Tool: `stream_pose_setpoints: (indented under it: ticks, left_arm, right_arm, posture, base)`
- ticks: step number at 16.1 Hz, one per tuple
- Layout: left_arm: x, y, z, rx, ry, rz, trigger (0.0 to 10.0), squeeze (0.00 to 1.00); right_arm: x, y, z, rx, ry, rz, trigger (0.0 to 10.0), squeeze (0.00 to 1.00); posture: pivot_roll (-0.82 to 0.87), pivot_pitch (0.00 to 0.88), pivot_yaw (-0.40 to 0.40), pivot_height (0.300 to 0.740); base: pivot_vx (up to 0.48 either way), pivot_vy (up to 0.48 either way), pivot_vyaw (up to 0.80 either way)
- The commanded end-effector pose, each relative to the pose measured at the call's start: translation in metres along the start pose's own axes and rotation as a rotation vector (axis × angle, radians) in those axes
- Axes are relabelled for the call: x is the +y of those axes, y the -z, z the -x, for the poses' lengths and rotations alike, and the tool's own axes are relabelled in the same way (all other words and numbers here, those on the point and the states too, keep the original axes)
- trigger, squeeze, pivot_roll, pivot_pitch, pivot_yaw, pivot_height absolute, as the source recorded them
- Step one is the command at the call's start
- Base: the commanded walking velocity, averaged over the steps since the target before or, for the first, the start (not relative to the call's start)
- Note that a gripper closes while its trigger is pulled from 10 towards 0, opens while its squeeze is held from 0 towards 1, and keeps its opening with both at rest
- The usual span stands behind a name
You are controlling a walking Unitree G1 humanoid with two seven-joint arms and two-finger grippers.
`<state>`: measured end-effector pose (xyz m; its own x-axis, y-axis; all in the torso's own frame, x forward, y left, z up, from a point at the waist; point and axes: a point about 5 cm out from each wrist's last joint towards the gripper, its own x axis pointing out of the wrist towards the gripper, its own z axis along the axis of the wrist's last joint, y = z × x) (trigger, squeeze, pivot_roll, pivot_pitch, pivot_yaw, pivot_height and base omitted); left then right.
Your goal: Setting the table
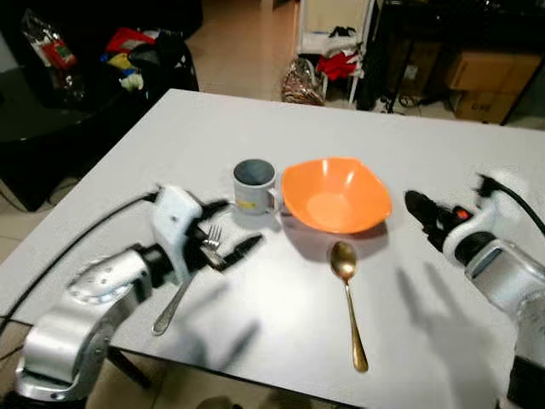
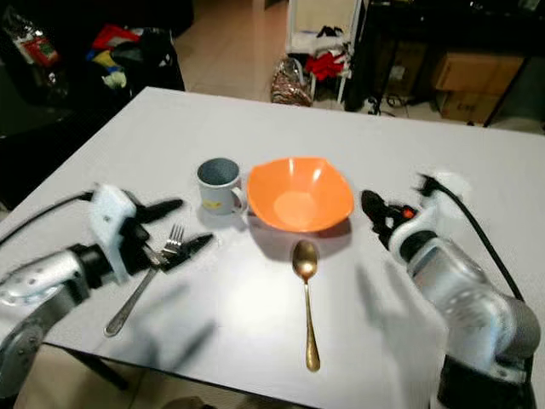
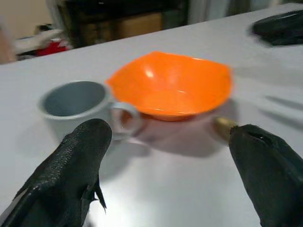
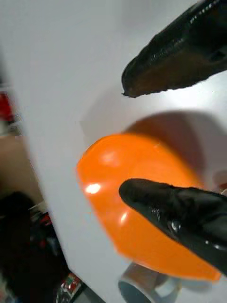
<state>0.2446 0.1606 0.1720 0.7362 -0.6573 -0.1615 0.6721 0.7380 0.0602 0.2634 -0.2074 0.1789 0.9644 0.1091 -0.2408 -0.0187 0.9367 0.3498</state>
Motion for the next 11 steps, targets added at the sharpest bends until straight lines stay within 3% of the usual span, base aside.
stream_pose_setpoints:
  ticks: [1,3,4,6,9,11]
  left_arm:
    - [0.004,-0.003,0.003,0.005,-0.07,-0.022,10.0,0.0]
    - [0.012,-0.007,0.0,-0.018,-0.214,-0.05,10.0,0.0]
    - [0.015,-0.012,0.001,-0.073,-0.303,-0.029,10.0,0.0]
    - [0.015,-0.012,0.0,-0.077,-0.38,-0.046,10.0,0.0]
    - [0.014,-0.012,-0.006,-0.069,-0.452,-0.05,10.0,0.0]
    - [0.015,-0.012,-0.01,-0.074,-0.487,-0.056,10.0,0.0]
  right_arm:
    - [0.023,-0.008,0.004,-0.072,-0.094,0.05,10.0,1.0]
    - [0.041,-0.004,0.011,-0.126,-0.151,0.14,10.0,1.0]
    - [0.051,0.003,0.013,-0.148,-0.164,0.16,10.0,1.0]
    - [0.059,0.01,0.013,-0.181,-0.174,0.166,10.0,1.0]
    - [0.063,0.019,0.013,-0.177,-0.182,0.234,10.0,1.0]
    - [0.06,0.025,0.013,-0.182,-0.157,0.211,10.0,1.0]
  posture:
    - [0.05,0.0,0.044,0.74]
    - [0.06,0.0,0.043,0.74]
    - [0.07,0.0,0.041,0.74]
    - [0.07,0.0,0.037,0.74]
    - [0.08,0.0,0.03,0.74]
    - [0.08,0.0,0.03,0.74]
  base:
    - [0.0,0.0,0.55]
    - [0.0,0.0,0.8]
    - [0.0,0.0,0.8]
    - [0.0,0.0,0.8]
    - [0.0,0.0,0.8]
    - [0.0,0.0,0.8]
